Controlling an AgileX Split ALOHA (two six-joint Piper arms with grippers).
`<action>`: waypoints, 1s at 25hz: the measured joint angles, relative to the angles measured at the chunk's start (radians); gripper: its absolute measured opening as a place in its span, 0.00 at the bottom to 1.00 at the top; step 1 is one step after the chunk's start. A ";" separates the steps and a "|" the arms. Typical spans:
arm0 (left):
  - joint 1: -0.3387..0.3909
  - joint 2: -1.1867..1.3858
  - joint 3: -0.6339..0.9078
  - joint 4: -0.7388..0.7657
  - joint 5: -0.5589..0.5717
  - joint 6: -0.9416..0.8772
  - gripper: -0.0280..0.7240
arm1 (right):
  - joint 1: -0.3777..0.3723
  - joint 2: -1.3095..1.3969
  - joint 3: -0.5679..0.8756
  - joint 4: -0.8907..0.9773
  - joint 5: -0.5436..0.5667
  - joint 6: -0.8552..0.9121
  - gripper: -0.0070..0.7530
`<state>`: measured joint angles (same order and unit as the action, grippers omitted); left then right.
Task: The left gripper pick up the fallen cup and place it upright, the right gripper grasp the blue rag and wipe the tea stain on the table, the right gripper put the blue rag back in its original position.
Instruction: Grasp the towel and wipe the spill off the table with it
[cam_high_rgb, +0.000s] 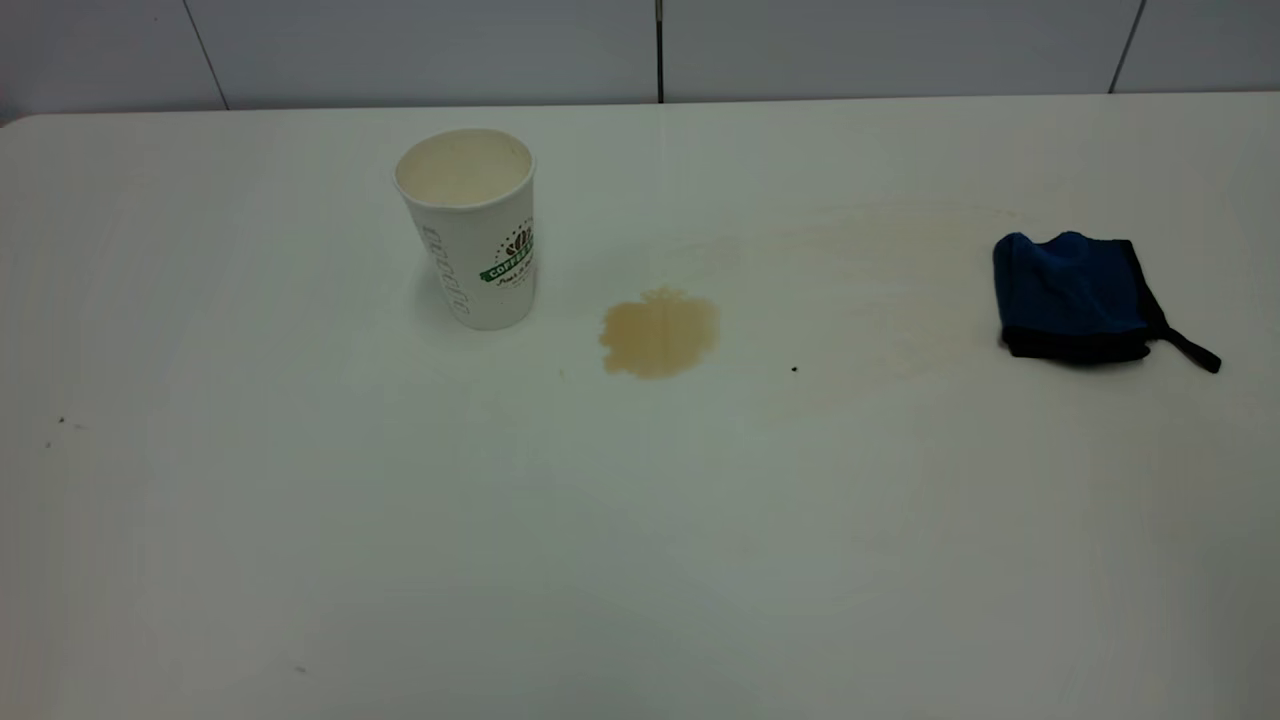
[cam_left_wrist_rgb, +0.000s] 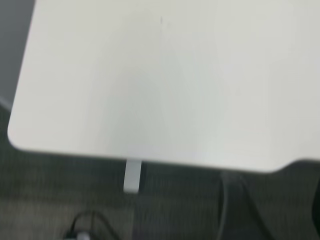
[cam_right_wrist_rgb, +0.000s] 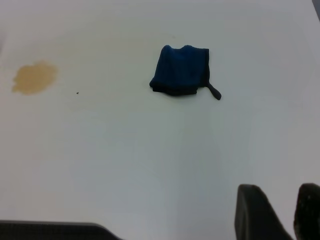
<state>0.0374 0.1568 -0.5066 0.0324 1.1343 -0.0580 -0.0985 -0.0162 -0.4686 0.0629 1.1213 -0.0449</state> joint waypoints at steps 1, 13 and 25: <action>0.000 -0.031 0.003 0.000 -0.001 0.000 0.57 | 0.000 0.000 0.000 0.000 0.000 0.000 0.32; 0.000 -0.175 0.020 0.002 -0.003 0.013 0.57 | 0.000 0.000 0.000 0.000 0.000 0.000 0.32; 0.000 -0.175 0.020 0.001 -0.003 0.023 0.57 | 0.000 0.000 0.000 0.000 0.000 0.000 0.32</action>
<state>0.0374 -0.0179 -0.4869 0.0332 1.1311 -0.0351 -0.0985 -0.0162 -0.4686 0.0629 1.1213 -0.0449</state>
